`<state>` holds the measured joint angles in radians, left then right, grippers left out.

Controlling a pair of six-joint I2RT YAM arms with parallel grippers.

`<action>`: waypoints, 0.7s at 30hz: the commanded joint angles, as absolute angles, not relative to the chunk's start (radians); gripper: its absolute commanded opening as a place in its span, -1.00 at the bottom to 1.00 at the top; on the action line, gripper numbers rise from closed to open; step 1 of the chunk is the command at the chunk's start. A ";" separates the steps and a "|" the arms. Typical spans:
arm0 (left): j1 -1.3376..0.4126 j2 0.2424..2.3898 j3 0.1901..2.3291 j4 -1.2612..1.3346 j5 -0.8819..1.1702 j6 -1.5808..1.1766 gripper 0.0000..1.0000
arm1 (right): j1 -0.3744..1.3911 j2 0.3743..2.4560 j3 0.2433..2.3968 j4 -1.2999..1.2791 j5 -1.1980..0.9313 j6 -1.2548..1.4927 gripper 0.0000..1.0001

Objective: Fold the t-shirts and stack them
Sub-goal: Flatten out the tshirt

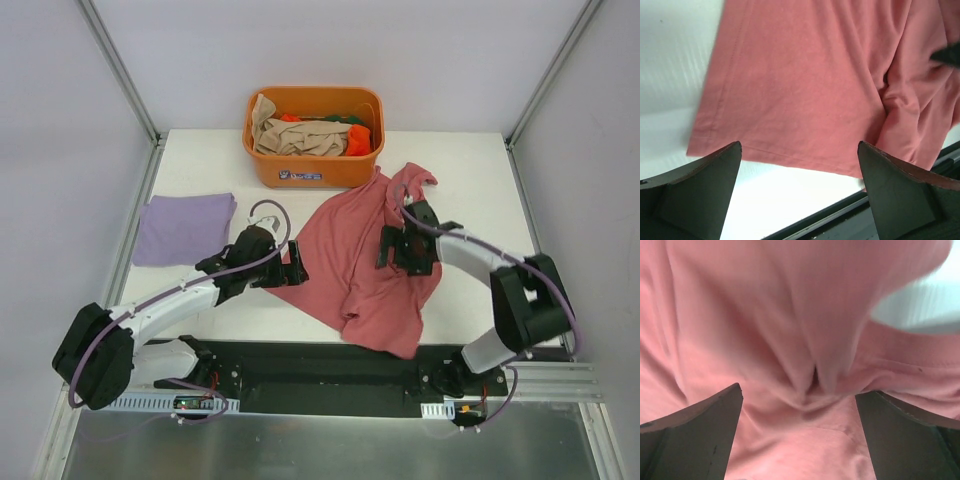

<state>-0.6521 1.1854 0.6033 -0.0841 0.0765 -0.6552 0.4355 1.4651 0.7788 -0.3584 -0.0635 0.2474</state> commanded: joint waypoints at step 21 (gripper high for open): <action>-0.617 1.328 0.673 -0.310 -0.100 -0.715 0.80 | 0.255 1.110 0.836 -0.571 0.354 0.238 0.93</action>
